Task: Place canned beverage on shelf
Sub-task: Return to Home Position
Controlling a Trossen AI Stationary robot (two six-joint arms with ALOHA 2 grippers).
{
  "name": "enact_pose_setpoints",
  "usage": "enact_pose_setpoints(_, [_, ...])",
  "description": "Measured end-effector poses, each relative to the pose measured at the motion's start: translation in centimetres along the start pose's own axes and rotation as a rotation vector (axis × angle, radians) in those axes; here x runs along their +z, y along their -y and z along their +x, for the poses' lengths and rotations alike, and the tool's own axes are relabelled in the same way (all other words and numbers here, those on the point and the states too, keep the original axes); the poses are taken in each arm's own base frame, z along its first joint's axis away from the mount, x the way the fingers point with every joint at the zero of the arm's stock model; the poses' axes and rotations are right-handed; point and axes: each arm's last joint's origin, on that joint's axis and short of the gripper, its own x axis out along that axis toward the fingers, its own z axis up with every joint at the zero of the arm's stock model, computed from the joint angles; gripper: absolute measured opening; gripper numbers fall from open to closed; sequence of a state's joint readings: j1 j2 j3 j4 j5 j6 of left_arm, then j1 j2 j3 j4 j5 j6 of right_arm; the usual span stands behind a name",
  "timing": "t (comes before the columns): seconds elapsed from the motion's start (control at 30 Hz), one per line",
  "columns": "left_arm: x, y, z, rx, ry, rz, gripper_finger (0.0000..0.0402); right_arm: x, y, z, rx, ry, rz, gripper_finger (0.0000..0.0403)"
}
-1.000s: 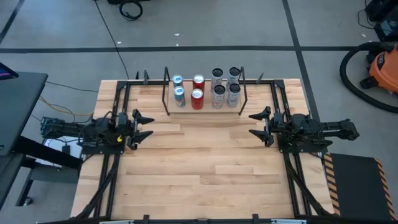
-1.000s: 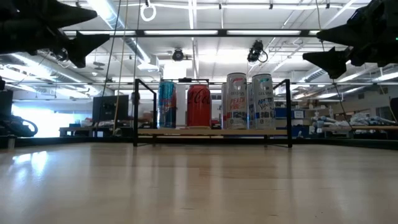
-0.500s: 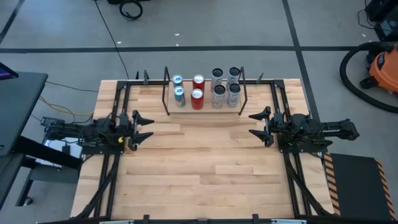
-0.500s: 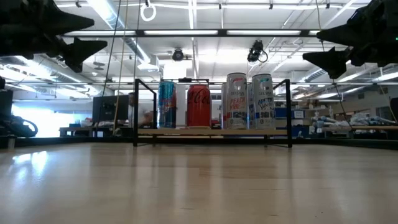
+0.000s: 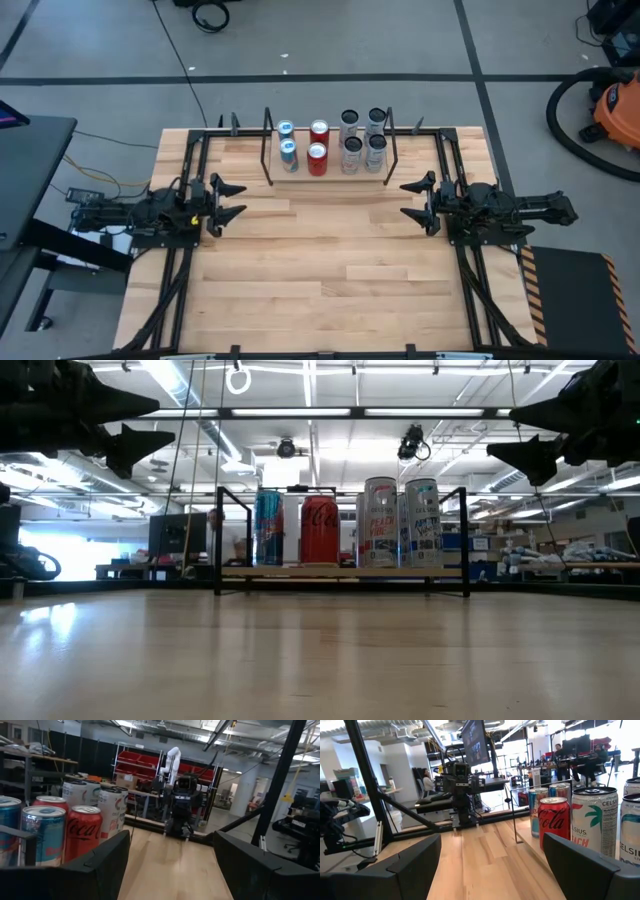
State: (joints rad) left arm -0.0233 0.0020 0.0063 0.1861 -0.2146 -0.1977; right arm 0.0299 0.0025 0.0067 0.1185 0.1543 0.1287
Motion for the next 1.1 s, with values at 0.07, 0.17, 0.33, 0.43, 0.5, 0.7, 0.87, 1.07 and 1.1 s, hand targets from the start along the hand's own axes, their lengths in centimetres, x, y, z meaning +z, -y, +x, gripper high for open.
enact_pose_setpoints(0.07, [0.0, 0.0, 0.0, 0.0, 0.0, 0.001, 0.0288, 0.0, 0.0, 0.0, 0.0, 0.0, 0.0, 0.0358])
enact_pose_setpoints(0.17, [0.0, 0.0, 0.0, 0.001, 0.0, 0.0, 0.0288, 0.0, 0.0, 0.0, 0.0, 0.0, 0.0, 0.0358])
enact_pose_setpoints(0.33, [-0.02, 0.0, 0.02, 0.001, -0.002, 0.001, 0.0288, 0.0, 0.0, 0.0, 0.0, 0.0, 0.0, 0.0358])
enact_pose_setpoints(0.43, [-0.02, 0.0, 0.03, 0.001, -0.002, 0.001, 0.0288, 0.0, 0.0, 0.0, 0.0, 0.0, 0.0, 0.0358])
enact_pose_setpoints(0.5, [-0.03, 0.0, 0.03, 0.001, -0.003, 0.001, 0.0288, 0.0, 0.0, 0.0, 0.0, 0.0, 0.0, 0.0358])
enact_pose_setpoints(0.7, [-0.02, 0.0, 0.03, 0.001, -0.002, 0.001, 0.0288, 0.0, 0.17, 0.01, -0.059, 0.005, -0.019, 0.0358])
enact_pose_setpoints(0.87, [-0.01, 0.0, 0.03, 0.001, -0.001, 0.001, 0.0288, 0.0, 0.17, 0.01, -0.06, 0.005, -0.019, 0.0358])
enact_pose_setpoints(1.07, [-0.01, 0.0, 0.03, 0.001, -0.001, 0.0, 0.0288, 0.0, 0.17, 0.01, -0.061, 0.005, -0.02, 0.0358])
enact_pose_setpoints(1.1, [-0.01, 0.0, 0.03, 0.001, -0.001, 0.0, 0.0288, 0.0, 0.17, 0.01, -0.061, 0.005, -0.02, 0.0358])
